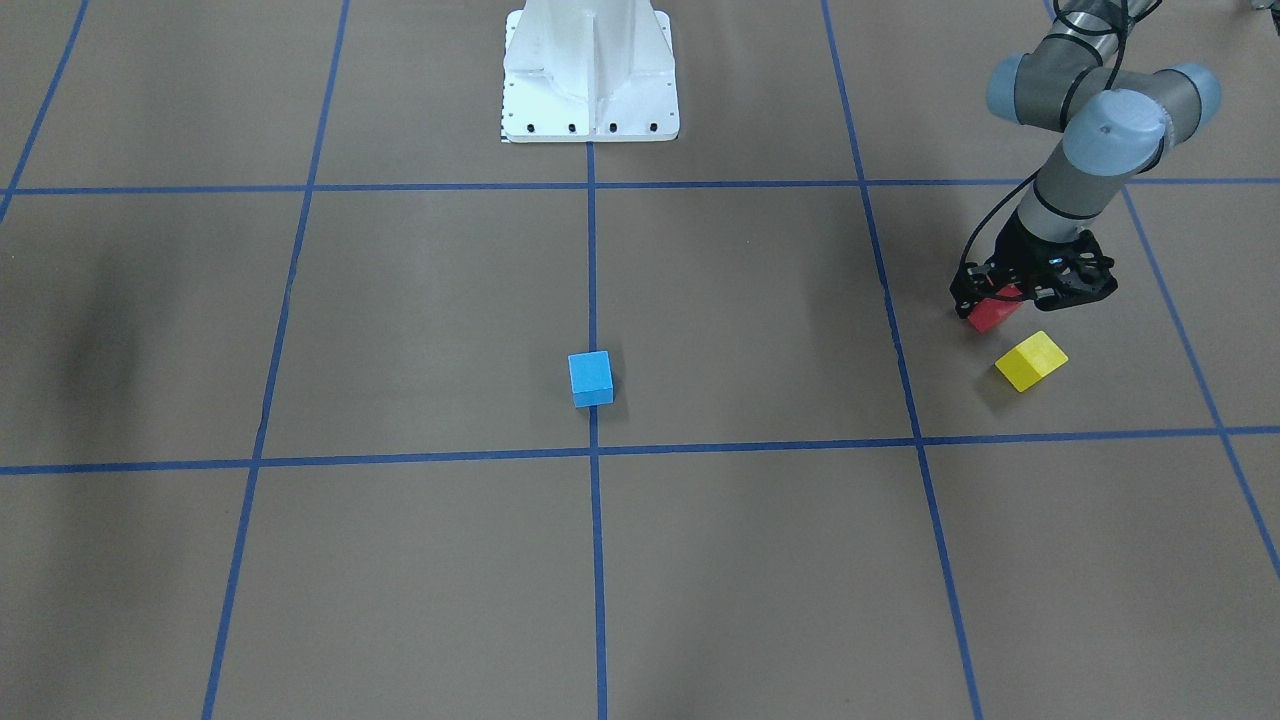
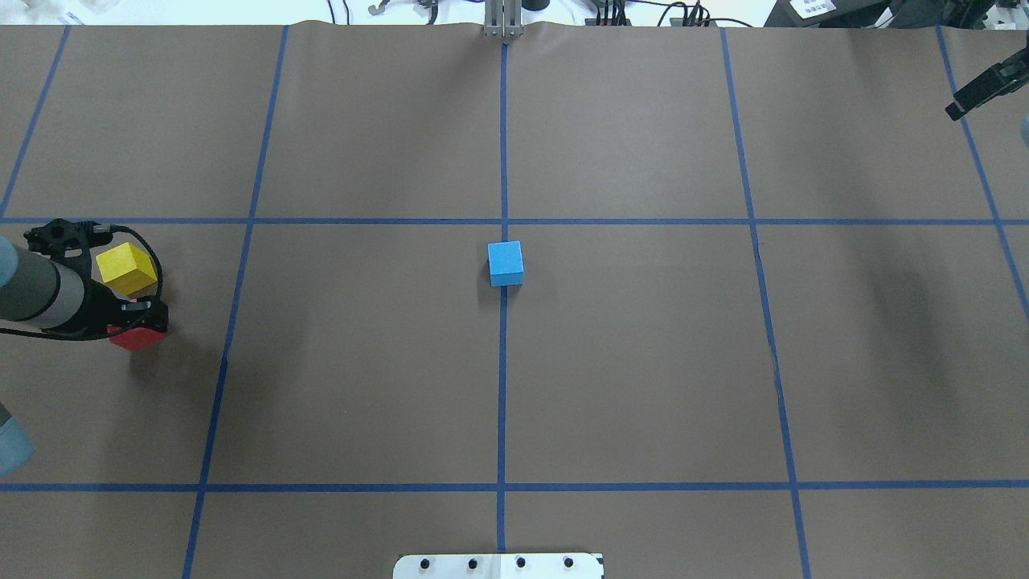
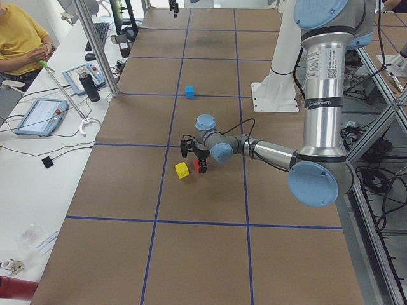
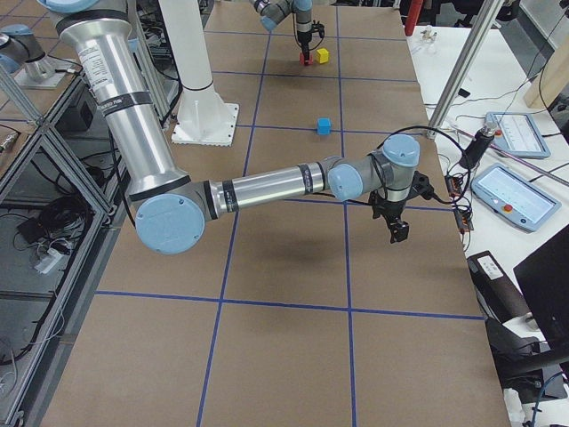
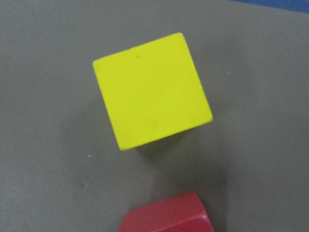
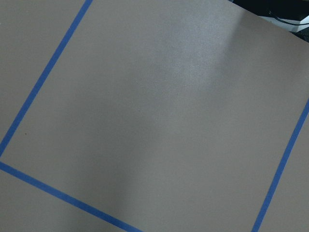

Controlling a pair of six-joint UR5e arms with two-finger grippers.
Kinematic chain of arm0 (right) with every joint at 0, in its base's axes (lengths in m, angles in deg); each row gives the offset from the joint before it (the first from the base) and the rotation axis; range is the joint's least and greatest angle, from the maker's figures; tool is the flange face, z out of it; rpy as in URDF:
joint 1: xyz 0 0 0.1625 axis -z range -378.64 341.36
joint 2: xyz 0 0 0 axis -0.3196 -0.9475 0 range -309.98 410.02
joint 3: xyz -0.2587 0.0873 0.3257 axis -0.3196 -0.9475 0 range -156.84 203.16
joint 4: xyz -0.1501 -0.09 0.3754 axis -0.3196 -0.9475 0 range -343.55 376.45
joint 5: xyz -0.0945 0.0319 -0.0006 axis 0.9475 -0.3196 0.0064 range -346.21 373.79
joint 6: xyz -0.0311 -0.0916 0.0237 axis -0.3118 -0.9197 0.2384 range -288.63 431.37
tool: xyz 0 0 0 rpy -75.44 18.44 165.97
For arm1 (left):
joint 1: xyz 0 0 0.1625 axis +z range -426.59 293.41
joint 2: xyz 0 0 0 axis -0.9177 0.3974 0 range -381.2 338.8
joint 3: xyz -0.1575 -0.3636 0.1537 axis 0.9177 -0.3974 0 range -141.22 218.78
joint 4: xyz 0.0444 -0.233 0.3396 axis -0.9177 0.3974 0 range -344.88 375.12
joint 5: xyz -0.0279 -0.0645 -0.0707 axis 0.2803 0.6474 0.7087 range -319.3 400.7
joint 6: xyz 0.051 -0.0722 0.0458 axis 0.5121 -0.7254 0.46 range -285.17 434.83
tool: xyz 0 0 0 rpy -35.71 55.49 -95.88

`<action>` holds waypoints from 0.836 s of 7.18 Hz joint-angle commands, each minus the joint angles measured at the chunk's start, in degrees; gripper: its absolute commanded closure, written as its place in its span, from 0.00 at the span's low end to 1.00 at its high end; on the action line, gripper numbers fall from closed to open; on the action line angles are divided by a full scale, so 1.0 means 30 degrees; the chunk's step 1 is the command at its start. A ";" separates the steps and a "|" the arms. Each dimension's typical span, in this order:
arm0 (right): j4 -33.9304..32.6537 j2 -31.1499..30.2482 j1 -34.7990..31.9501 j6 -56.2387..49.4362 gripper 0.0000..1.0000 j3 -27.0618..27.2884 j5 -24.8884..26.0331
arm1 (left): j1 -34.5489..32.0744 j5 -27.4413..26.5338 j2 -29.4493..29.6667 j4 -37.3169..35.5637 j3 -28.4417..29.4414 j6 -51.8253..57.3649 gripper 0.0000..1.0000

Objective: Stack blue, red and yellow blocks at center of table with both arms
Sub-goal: 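Lower the left gripper onto the red cube and grasp it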

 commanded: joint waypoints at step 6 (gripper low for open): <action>0.0048 -0.5132 -0.3165 -0.0484 0.00 0.0034 -0.0025 | 0.0291 0.0336 0.9173 -1.1953 -0.2791 0.3187 1.00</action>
